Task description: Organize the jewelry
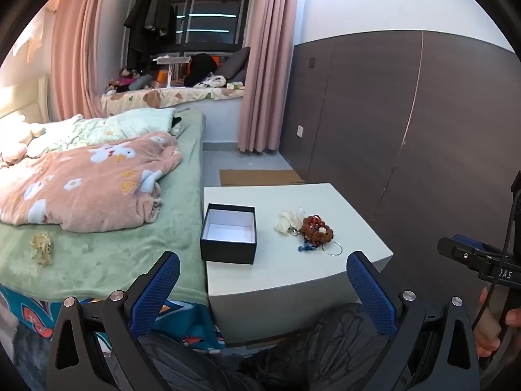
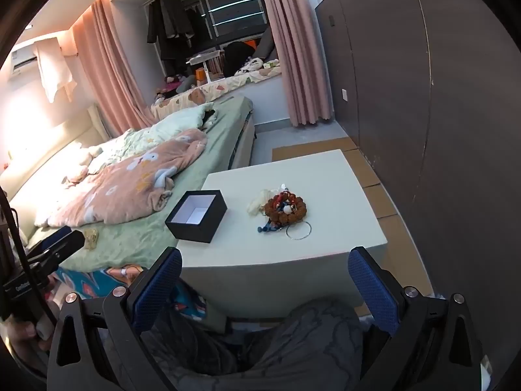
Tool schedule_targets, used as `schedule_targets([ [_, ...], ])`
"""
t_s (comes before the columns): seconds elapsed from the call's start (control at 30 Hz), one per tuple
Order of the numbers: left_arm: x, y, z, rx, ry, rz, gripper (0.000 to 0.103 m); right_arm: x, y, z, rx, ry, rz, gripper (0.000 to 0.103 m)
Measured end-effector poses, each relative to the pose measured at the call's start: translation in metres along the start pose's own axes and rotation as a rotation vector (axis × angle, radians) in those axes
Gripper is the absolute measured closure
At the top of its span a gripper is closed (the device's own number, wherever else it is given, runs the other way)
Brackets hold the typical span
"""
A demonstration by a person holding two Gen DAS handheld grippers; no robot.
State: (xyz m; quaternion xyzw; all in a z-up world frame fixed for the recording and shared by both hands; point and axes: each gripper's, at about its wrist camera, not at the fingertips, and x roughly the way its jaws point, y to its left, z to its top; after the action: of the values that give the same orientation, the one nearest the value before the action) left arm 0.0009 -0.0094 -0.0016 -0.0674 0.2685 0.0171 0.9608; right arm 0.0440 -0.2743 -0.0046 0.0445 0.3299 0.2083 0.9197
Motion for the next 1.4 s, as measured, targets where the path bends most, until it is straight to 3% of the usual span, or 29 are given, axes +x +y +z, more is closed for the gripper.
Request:
schedule_targets([
  [1.4, -0.013, 0.0, 0.002, 0.009, -0.043, 0.009, 0.001, -0.009, 0.002, 0.001, -0.014, -0.028, 0.009, 0.0],
])
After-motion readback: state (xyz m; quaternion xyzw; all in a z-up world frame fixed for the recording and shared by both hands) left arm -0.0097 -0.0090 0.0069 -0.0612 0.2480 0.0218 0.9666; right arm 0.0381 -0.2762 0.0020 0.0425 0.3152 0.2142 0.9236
